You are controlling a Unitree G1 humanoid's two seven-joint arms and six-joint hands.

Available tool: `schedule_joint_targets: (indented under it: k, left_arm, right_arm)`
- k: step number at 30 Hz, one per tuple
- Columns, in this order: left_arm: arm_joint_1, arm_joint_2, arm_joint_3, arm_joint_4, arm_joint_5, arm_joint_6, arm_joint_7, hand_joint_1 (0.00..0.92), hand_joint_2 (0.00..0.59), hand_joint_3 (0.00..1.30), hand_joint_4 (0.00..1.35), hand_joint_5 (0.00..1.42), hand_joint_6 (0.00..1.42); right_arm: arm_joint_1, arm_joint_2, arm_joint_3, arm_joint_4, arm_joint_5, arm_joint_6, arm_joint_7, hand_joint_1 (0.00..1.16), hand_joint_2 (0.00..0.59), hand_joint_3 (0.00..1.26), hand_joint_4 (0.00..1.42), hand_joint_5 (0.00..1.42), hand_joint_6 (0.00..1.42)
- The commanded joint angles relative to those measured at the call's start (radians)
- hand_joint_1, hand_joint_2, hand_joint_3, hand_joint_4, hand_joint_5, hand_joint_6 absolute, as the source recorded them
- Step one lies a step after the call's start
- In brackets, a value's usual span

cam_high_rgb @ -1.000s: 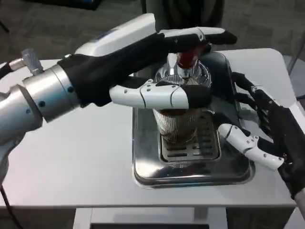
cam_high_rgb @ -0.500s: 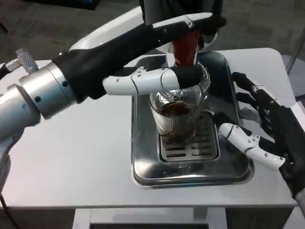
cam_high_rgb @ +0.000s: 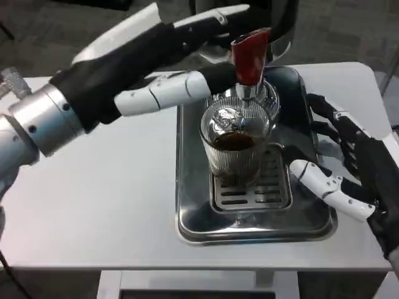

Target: Grasp the cup under the faucet to collect the drink, then remove the cup.

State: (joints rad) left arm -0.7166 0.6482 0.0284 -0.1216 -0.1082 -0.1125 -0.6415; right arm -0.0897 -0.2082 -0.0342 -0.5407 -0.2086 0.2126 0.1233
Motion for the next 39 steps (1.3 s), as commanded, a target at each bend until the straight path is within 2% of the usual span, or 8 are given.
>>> schedule_joint_targets:
  k: [1,10,20,29,39]
  left_arm:
    - [0.015,-0.005,0.024,-0.019,-0.011,0.005,0.008,0.000,0.087,0.15,0.15,0.19,0.12]
    - [0.031,-0.006,0.063,-0.068,-0.031,0.020,0.013,0.000,0.087,0.16,0.16,0.20,0.14]
    - [0.099,0.012,0.135,-0.171,-0.063,0.057,0.022,0.000,0.085,0.17,0.18,0.22,0.15]
    - [0.278,0.036,0.256,-0.300,-0.091,0.089,0.025,0.000,0.095,0.18,0.20,0.23,0.17]
    - [0.497,0.030,0.382,-0.363,-0.110,0.083,0.023,0.000,0.095,0.19,0.21,0.23,0.17]
  right_arm:
    - [0.001,0.005,-0.002,0.007,0.007,-0.005,-0.009,0.55,0.287,0.14,0.09,0.15,0.23]
    - [-0.003,0.005,-0.009,0.010,0.015,-0.010,-0.009,0.54,0.289,0.14,0.09,0.15,0.23]
    - [-0.019,0.005,-0.014,0.017,0.022,-0.012,-0.007,0.54,0.290,0.14,0.09,0.15,0.23]
    - [-0.022,-0.006,-0.026,0.027,0.046,-0.027,0.002,0.54,0.276,0.12,0.08,0.15,0.24]
    - [-0.047,-0.033,-0.022,0.064,0.076,-0.032,0.026,0.55,0.233,0.06,0.05,0.13,0.23]
